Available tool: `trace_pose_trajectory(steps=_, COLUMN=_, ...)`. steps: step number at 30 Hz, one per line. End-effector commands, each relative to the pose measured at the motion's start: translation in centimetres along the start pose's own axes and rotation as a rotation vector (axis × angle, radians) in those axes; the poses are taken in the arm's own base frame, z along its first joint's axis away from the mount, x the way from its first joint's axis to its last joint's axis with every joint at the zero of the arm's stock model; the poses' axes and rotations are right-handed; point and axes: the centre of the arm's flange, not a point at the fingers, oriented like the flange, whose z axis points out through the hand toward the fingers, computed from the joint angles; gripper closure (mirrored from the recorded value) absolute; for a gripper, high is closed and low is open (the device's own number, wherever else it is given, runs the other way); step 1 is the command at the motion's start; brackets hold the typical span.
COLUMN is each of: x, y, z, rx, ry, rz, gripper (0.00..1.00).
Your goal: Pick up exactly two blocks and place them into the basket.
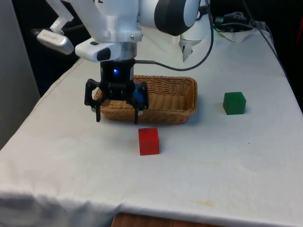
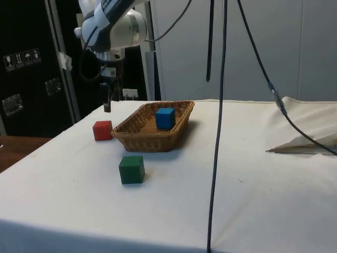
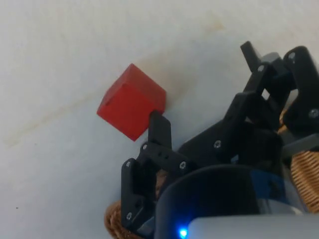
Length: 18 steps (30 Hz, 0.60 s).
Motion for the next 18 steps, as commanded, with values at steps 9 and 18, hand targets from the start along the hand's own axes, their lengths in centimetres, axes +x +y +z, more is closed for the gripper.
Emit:
trace_pose_trajectory(steps=9, x=0.8, y=-1.3, z=0.1, rx=0.014, ry=0.005, rz=-0.057, gripper=0.0)
trace_pose_trajectory(steps=18, x=1.2, y=-2.1, z=0.1, rx=0.019, ry=0.011, rz=-0.116, gripper=0.0)
